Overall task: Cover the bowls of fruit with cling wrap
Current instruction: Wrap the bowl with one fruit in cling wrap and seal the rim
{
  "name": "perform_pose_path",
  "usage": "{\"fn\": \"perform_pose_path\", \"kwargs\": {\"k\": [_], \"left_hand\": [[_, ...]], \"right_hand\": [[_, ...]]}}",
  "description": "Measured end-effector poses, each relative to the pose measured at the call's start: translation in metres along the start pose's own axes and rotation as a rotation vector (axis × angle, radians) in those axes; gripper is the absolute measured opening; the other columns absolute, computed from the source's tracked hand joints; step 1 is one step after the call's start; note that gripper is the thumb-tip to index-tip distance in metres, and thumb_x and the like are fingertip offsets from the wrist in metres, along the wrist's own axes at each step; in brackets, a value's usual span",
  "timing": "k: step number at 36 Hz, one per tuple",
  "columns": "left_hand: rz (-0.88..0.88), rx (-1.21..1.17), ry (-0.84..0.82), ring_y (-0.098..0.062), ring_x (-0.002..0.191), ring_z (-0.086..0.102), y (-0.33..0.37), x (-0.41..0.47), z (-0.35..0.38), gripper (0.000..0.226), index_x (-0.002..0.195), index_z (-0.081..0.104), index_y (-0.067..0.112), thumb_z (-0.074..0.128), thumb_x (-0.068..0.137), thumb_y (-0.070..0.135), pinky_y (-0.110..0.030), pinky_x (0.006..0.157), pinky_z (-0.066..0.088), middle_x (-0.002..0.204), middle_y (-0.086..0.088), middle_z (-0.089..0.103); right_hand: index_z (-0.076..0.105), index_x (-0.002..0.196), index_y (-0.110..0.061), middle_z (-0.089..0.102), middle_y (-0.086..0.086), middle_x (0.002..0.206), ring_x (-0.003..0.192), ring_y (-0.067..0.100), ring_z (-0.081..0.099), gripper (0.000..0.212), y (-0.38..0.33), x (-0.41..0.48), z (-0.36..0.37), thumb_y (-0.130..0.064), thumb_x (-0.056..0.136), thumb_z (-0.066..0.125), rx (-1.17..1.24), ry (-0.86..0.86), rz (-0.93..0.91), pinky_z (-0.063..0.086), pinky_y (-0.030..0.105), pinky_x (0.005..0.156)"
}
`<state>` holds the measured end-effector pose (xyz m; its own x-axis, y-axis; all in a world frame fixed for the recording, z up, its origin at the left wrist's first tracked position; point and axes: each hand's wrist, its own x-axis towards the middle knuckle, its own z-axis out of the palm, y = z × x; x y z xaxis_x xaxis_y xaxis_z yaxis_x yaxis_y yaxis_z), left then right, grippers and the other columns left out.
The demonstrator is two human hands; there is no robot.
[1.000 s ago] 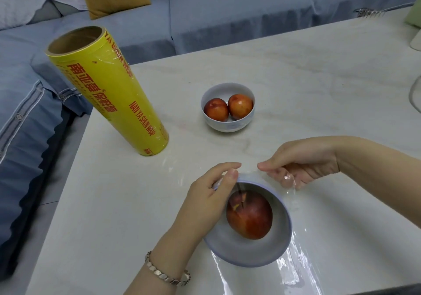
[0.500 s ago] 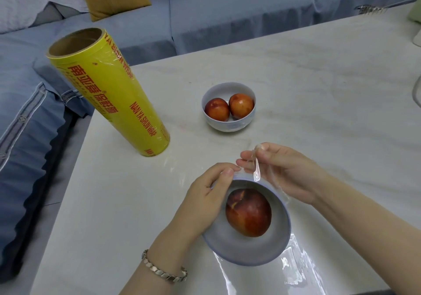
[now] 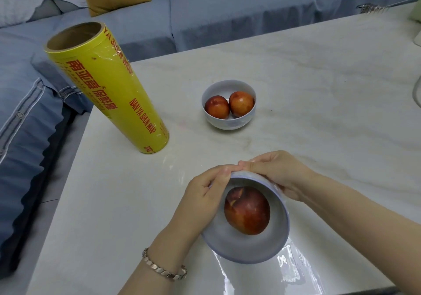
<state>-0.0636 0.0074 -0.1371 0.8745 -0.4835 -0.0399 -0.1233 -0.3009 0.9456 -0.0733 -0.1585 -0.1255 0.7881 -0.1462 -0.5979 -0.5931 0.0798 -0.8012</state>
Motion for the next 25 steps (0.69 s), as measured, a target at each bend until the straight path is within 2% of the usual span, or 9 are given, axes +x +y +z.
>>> {"fn": "perform_pose_path", "kwargs": {"k": [4,7,10,12,15,18,21,23,25], "left_hand": [[0.003,-0.02,0.049,0.002,0.1,0.063,-0.003,-0.002,0.002,0.029,0.094,0.07,0.034,0.042,0.089,0.036,-0.01,0.083,0.045,0.098,0.022,0.07],[0.003,-0.026,0.073,0.002,0.097,0.064,-0.002,-0.002,0.004,0.027,0.091,0.071,0.035,0.044,0.089,0.037,-0.008,0.08,0.045,0.095,0.022,0.071],[-0.009,-0.021,0.087,0.005,0.095,0.063,0.0,0.0,0.004,0.023,0.087,0.071,0.037,0.049,0.089,0.043,-0.007,0.079,0.045,0.092,0.026,0.07],[-0.026,-0.03,0.099,0.008,0.095,0.062,0.001,0.001,0.004,0.023,0.085,0.07,0.039,0.047,0.082,0.043,-0.007,0.08,0.044,0.09,0.03,0.069],[-0.037,-0.037,0.107,0.009,0.096,0.062,0.0,0.0,0.005,0.025,0.085,0.07,0.038,0.047,0.08,0.046,-0.007,0.082,0.045,0.092,0.03,0.069],[-0.065,-0.023,0.094,0.008,0.098,0.062,-0.001,0.0,0.004,0.022,0.086,0.071,0.037,0.05,0.089,0.037,-0.008,0.083,0.045,0.095,0.028,0.069],[-0.082,-0.006,0.09,0.007,0.098,0.062,-0.002,0.001,0.004,0.025,0.083,0.072,0.039,0.051,0.093,0.029,-0.009,0.083,0.046,0.095,0.027,0.07],[-0.081,-0.003,0.092,0.006,0.098,0.062,-0.002,0.002,0.004,0.024,0.082,0.072,0.04,0.053,0.093,0.032,-0.011,0.085,0.047,0.095,0.025,0.07],[-0.076,-0.009,0.094,0.005,0.097,0.063,-0.001,0.002,0.004,0.023,0.081,0.072,0.042,0.052,0.09,0.037,-0.011,0.084,0.047,0.094,0.024,0.071]], "right_hand": [[0.072,0.078,-0.005,0.068,0.007,0.074,0.06,0.012,0.062,0.029,0.002,-0.001,-0.001,-0.033,0.07,0.077,-0.06,0.0,0.035,0.051,0.022,0.051],[0.07,0.086,-0.003,0.066,0.005,0.077,0.065,0.014,0.061,0.041,0.006,0.0,-0.003,-0.041,0.07,0.075,-0.064,-0.001,0.083,0.049,0.023,0.052],[0.07,0.074,-0.005,0.068,0.005,0.067,0.054,0.012,0.064,0.031,0.006,-0.001,-0.007,-0.034,0.068,0.078,0.0,-0.007,0.073,0.051,0.022,0.048],[0.069,0.071,-0.007,0.069,0.008,0.067,0.056,0.015,0.063,0.019,0.006,0.001,-0.012,-0.023,0.07,0.078,0.058,0.042,0.025,0.054,0.022,0.052],[0.063,0.071,-0.013,0.064,0.008,0.072,0.064,0.017,0.058,0.012,0.007,0.003,-0.027,-0.012,0.074,0.075,0.067,0.259,-0.167,0.052,0.02,0.061],[0.065,0.068,-0.02,0.062,-0.002,0.066,0.059,0.003,0.055,0.016,0.002,-0.013,-0.039,-0.008,0.075,0.072,-0.06,0.439,-0.466,0.044,0.008,0.057],[0.068,0.071,-0.024,0.069,-0.008,0.068,0.063,-0.002,0.06,0.021,0.002,-0.039,-0.038,-0.004,0.077,0.07,-0.198,0.336,-0.752,0.044,0.004,0.062],[0.072,0.076,-0.024,0.07,-0.015,0.078,0.074,0.0,0.064,0.009,0.009,-0.049,-0.034,-0.017,0.079,0.068,-0.383,0.235,-0.903,0.044,0.005,0.071],[0.075,0.084,-0.022,0.068,-0.027,0.083,0.085,-0.008,0.062,0.022,0.016,-0.05,-0.031,-0.034,0.08,0.057,-0.539,0.172,-0.909,0.041,0.002,0.078]]}}
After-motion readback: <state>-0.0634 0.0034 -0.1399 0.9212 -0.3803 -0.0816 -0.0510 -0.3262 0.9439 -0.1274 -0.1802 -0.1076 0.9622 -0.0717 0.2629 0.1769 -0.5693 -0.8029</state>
